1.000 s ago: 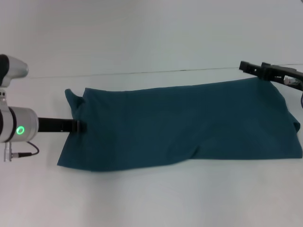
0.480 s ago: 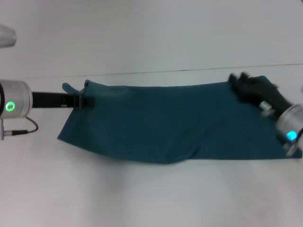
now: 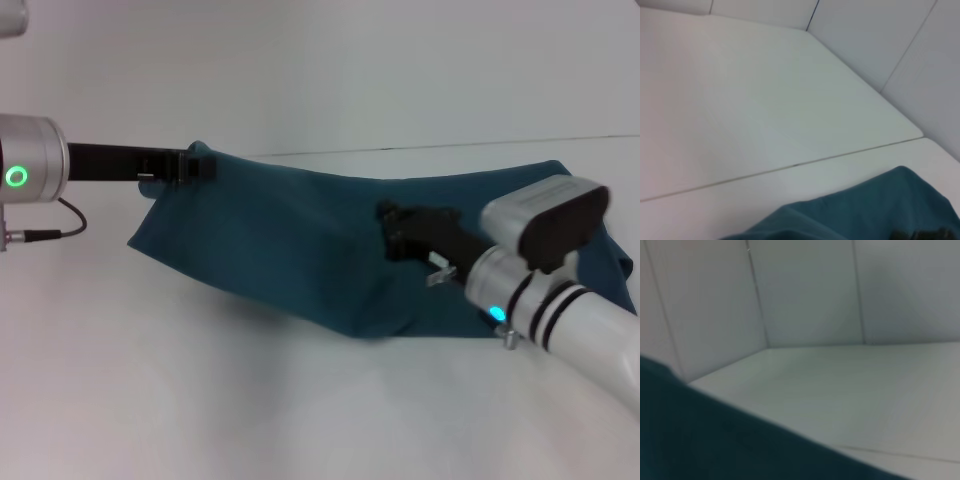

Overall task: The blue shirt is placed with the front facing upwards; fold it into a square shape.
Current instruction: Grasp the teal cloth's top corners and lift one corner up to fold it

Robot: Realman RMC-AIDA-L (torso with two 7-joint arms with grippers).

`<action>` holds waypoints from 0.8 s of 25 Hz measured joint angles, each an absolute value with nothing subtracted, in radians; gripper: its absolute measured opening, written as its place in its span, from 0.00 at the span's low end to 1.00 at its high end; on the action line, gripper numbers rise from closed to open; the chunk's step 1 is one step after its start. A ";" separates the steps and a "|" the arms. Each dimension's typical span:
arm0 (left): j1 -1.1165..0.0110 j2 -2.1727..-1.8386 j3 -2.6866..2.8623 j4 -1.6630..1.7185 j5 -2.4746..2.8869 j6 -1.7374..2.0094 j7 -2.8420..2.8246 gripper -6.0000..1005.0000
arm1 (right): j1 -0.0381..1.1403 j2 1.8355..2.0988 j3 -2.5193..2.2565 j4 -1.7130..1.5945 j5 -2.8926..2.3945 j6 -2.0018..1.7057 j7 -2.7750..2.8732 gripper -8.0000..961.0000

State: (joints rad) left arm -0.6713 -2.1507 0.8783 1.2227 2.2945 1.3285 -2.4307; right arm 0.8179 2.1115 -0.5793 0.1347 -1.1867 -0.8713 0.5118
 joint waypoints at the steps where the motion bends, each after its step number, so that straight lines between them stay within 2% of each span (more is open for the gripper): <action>1: -0.672 -2.151 0.877 1.231 2.294 1.332 -2.432 0.03 | 0.826 2.112 -0.579 0.143 -1.196 -0.866 0.512 0.07; 5: -0.672 -2.150 0.869 1.255 2.276 1.354 -2.444 0.03 | 0.864 2.112 -0.571 0.176 -1.262 -0.845 0.523 0.01; 10: -0.666 -2.144 0.868 1.258 2.235 1.366 -2.444 0.03 | 0.935 2.118 -0.562 0.232 -1.334 -0.777 0.525 0.01; 20: -0.659 -2.144 0.867 1.287 2.209 1.395 -2.443 0.03 | 0.996 2.121 -0.393 0.304 -1.566 -0.729 0.535 0.01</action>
